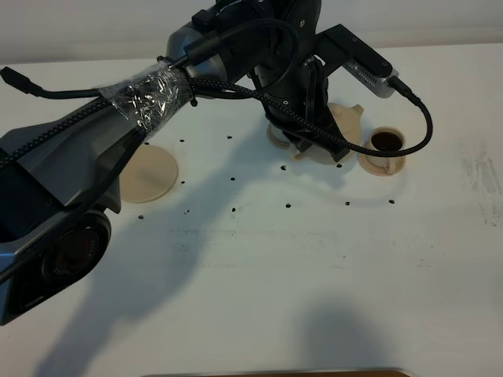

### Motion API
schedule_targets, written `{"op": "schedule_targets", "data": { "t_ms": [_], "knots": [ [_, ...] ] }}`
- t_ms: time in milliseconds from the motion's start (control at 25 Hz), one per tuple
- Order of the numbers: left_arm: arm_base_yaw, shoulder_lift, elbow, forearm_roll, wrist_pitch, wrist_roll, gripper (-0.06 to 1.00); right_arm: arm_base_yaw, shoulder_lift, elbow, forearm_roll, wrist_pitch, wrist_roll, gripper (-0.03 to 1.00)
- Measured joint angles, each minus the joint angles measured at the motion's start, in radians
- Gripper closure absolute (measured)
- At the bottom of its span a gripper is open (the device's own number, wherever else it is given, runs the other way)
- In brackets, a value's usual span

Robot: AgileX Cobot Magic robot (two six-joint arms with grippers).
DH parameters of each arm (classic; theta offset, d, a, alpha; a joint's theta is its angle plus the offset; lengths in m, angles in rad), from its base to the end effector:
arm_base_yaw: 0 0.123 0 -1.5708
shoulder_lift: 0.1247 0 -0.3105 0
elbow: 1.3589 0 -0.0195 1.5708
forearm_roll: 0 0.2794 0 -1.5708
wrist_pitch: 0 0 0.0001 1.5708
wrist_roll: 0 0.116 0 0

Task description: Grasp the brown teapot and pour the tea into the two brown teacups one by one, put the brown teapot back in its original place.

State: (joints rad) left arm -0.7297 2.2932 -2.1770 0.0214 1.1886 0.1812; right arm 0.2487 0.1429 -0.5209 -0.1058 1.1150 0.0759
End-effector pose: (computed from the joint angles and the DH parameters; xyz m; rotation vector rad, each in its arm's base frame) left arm 0.4134 -0.3666 0.2311 1.2345 2.5064 -0.1064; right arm 0.0352 -0.0024 0.2781 -0.1906 2.2072 0.0484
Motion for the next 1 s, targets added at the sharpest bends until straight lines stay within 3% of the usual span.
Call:
{"op": "schedule_targets", "data": {
  "t_ms": [280,720,1000],
  "knots": [
    [-0.01,-0.001,0.127,-0.001,-0.04,-0.002,0.78,0.0,0.0,0.0,0.0,0.0,0.0,0.73],
    [-0.01,-0.001,0.331,-0.001,-0.434,-0.001,0.78,0.0,0.0,0.0,0.0,0.0,0.0,0.73],
    [-0.01,0.015,0.351,-0.014,-0.429,0.0,0.78,0.0,0.0,0.0,0.0,0.0,0.0,0.73]
  ]
}}
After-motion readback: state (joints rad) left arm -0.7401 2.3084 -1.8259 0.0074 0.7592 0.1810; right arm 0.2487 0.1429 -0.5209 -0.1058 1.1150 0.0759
